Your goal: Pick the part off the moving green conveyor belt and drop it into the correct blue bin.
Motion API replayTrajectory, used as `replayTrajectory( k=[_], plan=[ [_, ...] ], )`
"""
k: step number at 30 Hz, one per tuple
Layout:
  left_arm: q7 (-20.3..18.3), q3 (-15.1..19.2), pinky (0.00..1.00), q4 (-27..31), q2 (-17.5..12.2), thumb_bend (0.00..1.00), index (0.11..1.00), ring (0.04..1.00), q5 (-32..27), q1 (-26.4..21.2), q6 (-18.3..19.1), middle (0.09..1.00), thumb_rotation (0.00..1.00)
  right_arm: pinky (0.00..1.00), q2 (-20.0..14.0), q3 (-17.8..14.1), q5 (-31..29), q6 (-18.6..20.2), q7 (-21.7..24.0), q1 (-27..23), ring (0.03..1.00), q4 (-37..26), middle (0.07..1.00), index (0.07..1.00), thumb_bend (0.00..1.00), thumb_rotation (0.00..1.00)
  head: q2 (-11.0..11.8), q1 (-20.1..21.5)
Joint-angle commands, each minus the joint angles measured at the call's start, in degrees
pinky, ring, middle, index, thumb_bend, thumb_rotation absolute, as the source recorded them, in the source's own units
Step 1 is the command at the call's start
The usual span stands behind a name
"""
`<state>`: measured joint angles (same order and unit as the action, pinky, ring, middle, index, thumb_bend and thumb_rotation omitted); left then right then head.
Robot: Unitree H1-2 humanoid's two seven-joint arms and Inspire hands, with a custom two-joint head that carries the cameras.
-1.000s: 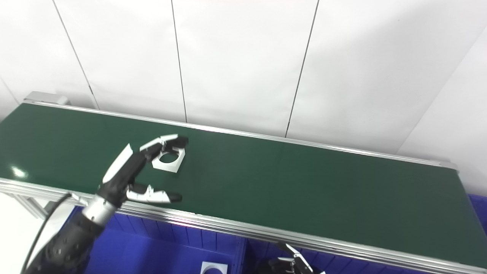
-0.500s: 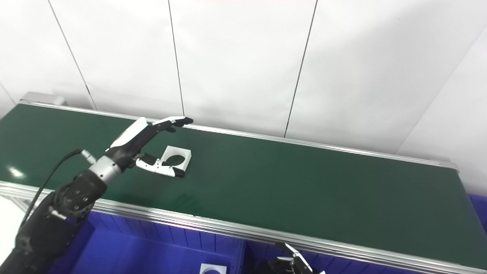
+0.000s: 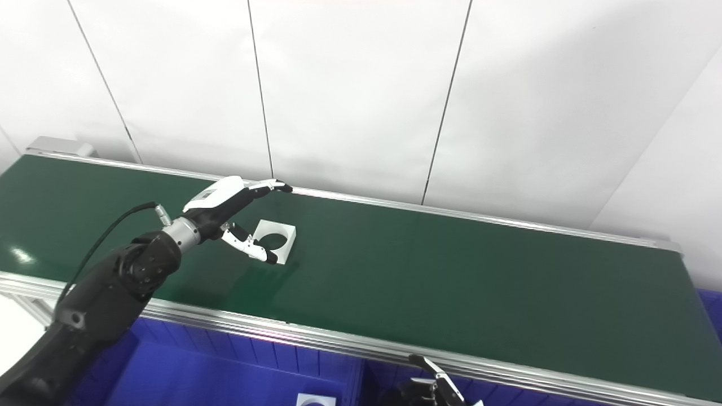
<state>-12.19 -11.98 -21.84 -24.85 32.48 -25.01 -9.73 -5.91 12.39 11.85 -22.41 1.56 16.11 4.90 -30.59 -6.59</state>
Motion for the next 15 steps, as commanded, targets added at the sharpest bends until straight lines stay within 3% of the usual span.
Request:
replayTrajectory(
  k=[1,5,15],
  plan=[
    [2.2,-0.6,0.92,-0.5,-0.8,0.87,0.882,0.963,1.7,-3.6,0.6,0.961,0.23,0.58,0.1,0.1,-0.3,-2.8,0.2,0.1,0.643,-1.5,0.660,0.831,0.76,0.37,-0.1,-0.1],
    [3.4,-2.4,0.96,-3.6,-0.6,0.88,0.886,0.976,4.1,-4.9,0.3,0.976,0.21,0.58,0.0,0.2,-0.4,-2.9,0.2,0.2,0.644,-1.7,0.662,0.832,0.76,0.37,-0.2,0.1],
    [7.9,-6.3,0.94,-10.6,1.5,0.87,0.873,0.952,6.8,-7.1,-0.6,0.957,0.17,0.58,0.3,0.3,0.3,-2.2,-0.1,1.2,0.646,-3.2,0.664,0.836,0.75,0.39,-1.0,0.4]
  ],
)
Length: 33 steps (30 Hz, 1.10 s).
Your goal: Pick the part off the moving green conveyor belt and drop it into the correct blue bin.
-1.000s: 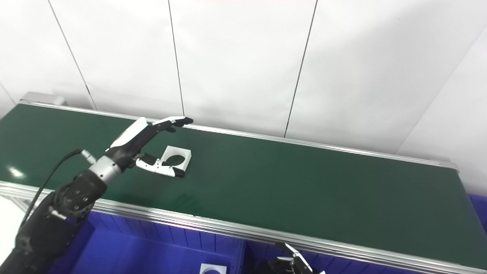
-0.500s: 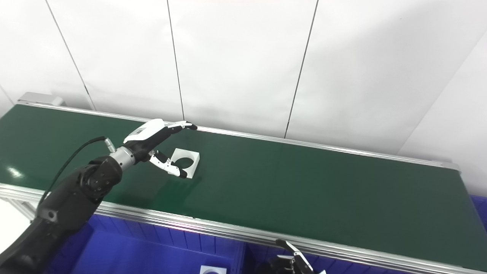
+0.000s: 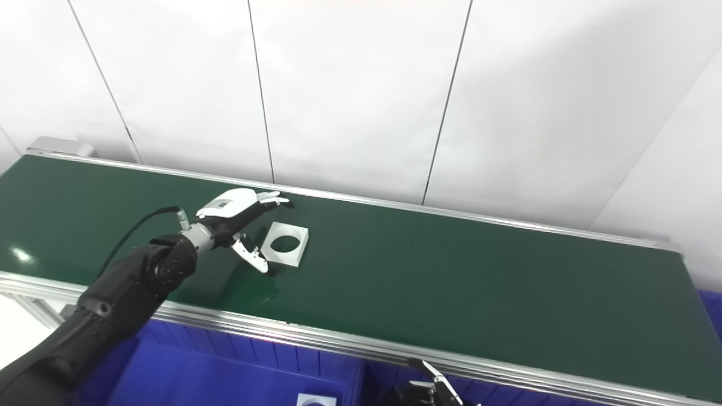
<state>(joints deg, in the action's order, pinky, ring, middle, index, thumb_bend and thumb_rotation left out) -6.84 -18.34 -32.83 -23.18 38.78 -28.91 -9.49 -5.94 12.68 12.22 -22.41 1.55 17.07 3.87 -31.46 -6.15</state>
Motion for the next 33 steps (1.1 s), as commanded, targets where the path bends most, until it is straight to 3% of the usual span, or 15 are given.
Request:
replayTrajectory(
  k=[1,7,12,18,20,21,23,33],
  plan=[
    [3.0,-0.2,0.93,-0.1,0.0,0.86,0.868,0.945,0.6,-3.3,-1.0,0.950,0.14,0.58,0.3,0.0,-0.1,-2.1,-0.2,0.3,0.646,-2.4,0.663,0.836,0.75,0.38,-0.1,-0.1],
    [5.1,0.3,0.91,-4.4,3.5,0.79,0.859,0.923,-1.9,-3.8,-1.3,0.917,0.13,0.57,0.6,-0.1,-0.1,-1.8,-0.3,1.0,0.645,-3.4,0.661,0.834,0.76,0.39,-0.7,0.3],
    [8.8,2.2,0.77,-9.7,7.2,0.72,0.817,0.827,-5.8,-4.3,-3.4,0.841,0.06,0.57,0.7,-0.2,0.5,-1.4,-0.4,1.6,0.644,-4.3,0.662,0.835,0.76,0.40,-1.1,0.5],
    [10.4,4.4,0.68,-11.7,10.1,0.65,0.770,0.756,-10.2,-4.4,-4.2,0.791,0.01,0.57,1.0,-0.3,0.0,-1.2,-0.3,2.0,0.643,-4.9,0.661,0.834,0.76,0.40,-1.8,0.7],
    [11.1,4.1,0.61,-13.4,10.4,0.62,0.733,0.681,-10.9,-4.9,-6.4,0.733,0.00,0.57,1.0,-0.3,0.1,-1.2,-0.4,2.0,0.644,-5.0,0.661,0.834,0.76,0.40,-1.8,0.7],
    [11.4,3.7,0.56,-14.6,10.3,0.55,0.595,0.629,-10.9,-5.3,-7.4,0.685,0.03,0.57,1.0,-0.3,0.4,-1.1,-0.5,2.1,0.645,-5.0,0.662,0.835,0.76,0.41,-1.9,0.6],
    [11.2,3.2,0.49,-16.4,10.1,0.52,0.524,0.549,-11.2,-6.0,-8.3,0.526,0.01,0.57,1.2,-0.3,0.9,-1.0,-0.7,2.1,0.644,-5.1,0.661,0.835,0.75,0.41,-2.0,0.8],
    [7.0,2.4,0.44,-15.0,7.2,0.51,0.525,0.500,-13.2,-6.0,-8.6,0.467,0.00,0.57,2.1,-0.6,1.5,-1.7,-1.1,1.7,0.645,-4.3,0.667,0.841,0.74,0.44,-2.4,1.1]
  ],
)
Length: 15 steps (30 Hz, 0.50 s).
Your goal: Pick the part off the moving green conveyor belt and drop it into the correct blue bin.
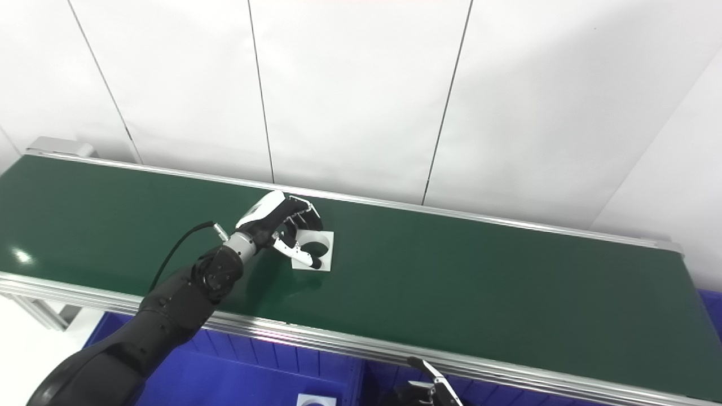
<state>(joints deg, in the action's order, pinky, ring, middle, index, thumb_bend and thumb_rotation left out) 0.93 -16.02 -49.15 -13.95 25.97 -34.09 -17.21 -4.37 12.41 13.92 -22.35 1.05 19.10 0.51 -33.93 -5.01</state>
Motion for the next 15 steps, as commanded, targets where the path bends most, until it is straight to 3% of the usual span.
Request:
replayTrajectory(
  k=[1,9,15],
  plan=[
    [-1.0,0.2,0.44,1.8,-2.3,0.51,0.523,0.503,-0.6,-0.6,-1.1,0.468,0.00,0.57,0.5,-0.3,-0.2,-1.8,-0.6,-0.4,0.648,-0.8,0.669,0.843,0.74,0.44,0.0,0.0],
    [-1.5,1.6,0.45,7.6,-5.9,0.51,0.527,0.506,-1.7,2.1,-3.4,0.464,0.00,0.59,0.2,0.0,-0.5,-2.1,-0.3,-0.9,0.656,-0.2,0.680,0.855,0.72,0.45,-0.6,0.8],
    [-2.4,7.0,0.42,18.9,-7.2,0.51,0.540,0.477,-7.4,6.3,-4.5,0.454,0.00,0.59,0.5,0.1,0.1,-1.3,-0.5,-0.5,0.659,-1.1,0.686,0.857,0.72,0.45,-2.5,2.8]
  ],
)
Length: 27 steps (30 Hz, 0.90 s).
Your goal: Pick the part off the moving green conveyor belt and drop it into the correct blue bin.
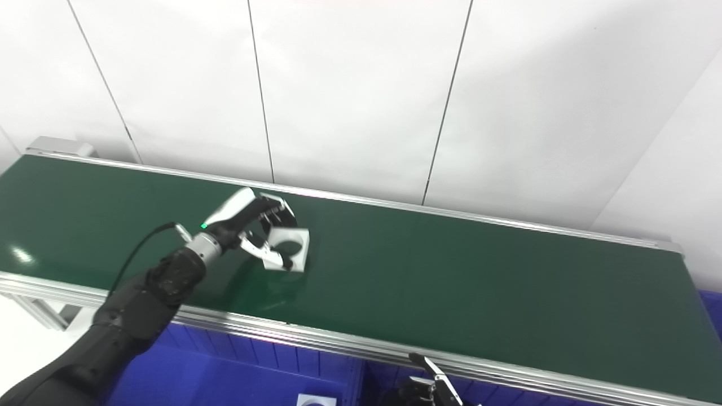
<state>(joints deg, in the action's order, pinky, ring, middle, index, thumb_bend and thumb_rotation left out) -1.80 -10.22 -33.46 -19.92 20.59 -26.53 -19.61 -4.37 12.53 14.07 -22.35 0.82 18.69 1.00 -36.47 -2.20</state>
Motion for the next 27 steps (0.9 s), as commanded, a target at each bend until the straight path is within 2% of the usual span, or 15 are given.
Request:
replayTrajectory(
  k=[1,2,5,8,13,15,18,19,23,25,27],
  plan=[
    [0.2,2.0,0.41,5.4,-1.3,0.51,0.540,0.465,-2.9,-0.5,-2.7,0.452,0.00,0.60,0.6,0.0,0.0,-0.7,-0.2,0.0,0.664,-1.9,0.688,0.857,0.72,0.45,0.0,0.0],
    [-0.1,2.8,0.41,7.5,-1.5,0.51,0.539,0.463,-3.9,0.2,-3.0,0.452,0.00,0.60,0.7,0.1,-0.1,-0.2,-0.1,0.2,0.667,-2.4,0.689,0.858,0.73,0.46,-1.1,1.1],
    [-2.2,4.8,0.42,14.4,-1.5,0.51,0.536,0.467,-8.6,3.1,-3.0,0.456,0.00,0.61,1.0,0.1,0.3,0.9,-0.1,0.4,0.672,-3.6,0.692,0.858,0.73,0.46,-2.2,2.0],
    [-3.9,6.3,0.43,21.0,-1.4,0.51,0.538,0.469,-11.8,6.1,-1.4,0.456,0.00,0.61,1.4,0.1,1.1,1.3,-0.5,0.5,0.673,-4.5,0.693,0.855,0.72,0.48,-4.5,3.5],
    [-6.6,7.5,0.44,28.1,-0.5,0.51,0.541,0.466,-17.4,11.0,0.5,0.453,0.00,0.61,2.4,-0.3,1.8,2.1,-1.0,0.3,0.670,-5.4,0.689,0.843,0.72,0.48,-6.2,5.2],
    [-7.2,7.5,0.43,29.5,0.0,0.51,0.538,0.467,-18.2,13.6,-0.4,0.455,0.00,0.61,3.0,-0.4,2.4,2.5,-1.4,0.1,0.673,-5.8,0.697,0.839,0.72,0.49,-8.4,7.3],
    [-7.3,7.1,0.42,29.9,0.6,0.51,0.531,0.469,-17.3,17.3,-2.3,0.461,0.00,0.61,3.8,-0.6,2.9,3.5,-1.7,0.1,0.673,-6.6,0.702,0.832,0.73,0.48,-9.2,8.4],
    [-7.5,7.0,0.42,30.0,0.8,0.51,0.530,0.467,-17.0,18.5,-2.5,0.461,0.00,0.61,4.0,-0.6,2.9,4.0,-1.7,0.2,0.673,-7.0,0.706,0.831,0.73,0.47,-10.3,9.6],
    [-7.9,5.5,0.43,28.3,1.6,0.51,0.530,0.476,-16.1,22.9,-6.4,0.463,0.00,0.60,4.8,-0.8,3.7,5.3,-2.1,0.3,0.673,-8.2,0.711,0.827,0.73,0.47,-11.6,10.5],
    [-7.7,4.0,0.46,28.1,1.8,0.51,0.532,0.496,-14.6,25.1,-7.1,0.464,0.00,0.60,5.0,-0.9,3.7,6.1,-2.2,0.3,0.677,-8.8,0.715,0.824,0.72,0.47,-12.1,10.8],
    [-6.8,2.3,0.45,28.4,1.6,0.51,0.526,0.497,-12.2,26.9,-7.3,0.469,0.00,0.60,5.1,-0.9,3.7,6.7,-2.2,0.3,0.677,-9.3,0.716,0.823,0.72,0.46,-12.4,10.8]
  ],
)
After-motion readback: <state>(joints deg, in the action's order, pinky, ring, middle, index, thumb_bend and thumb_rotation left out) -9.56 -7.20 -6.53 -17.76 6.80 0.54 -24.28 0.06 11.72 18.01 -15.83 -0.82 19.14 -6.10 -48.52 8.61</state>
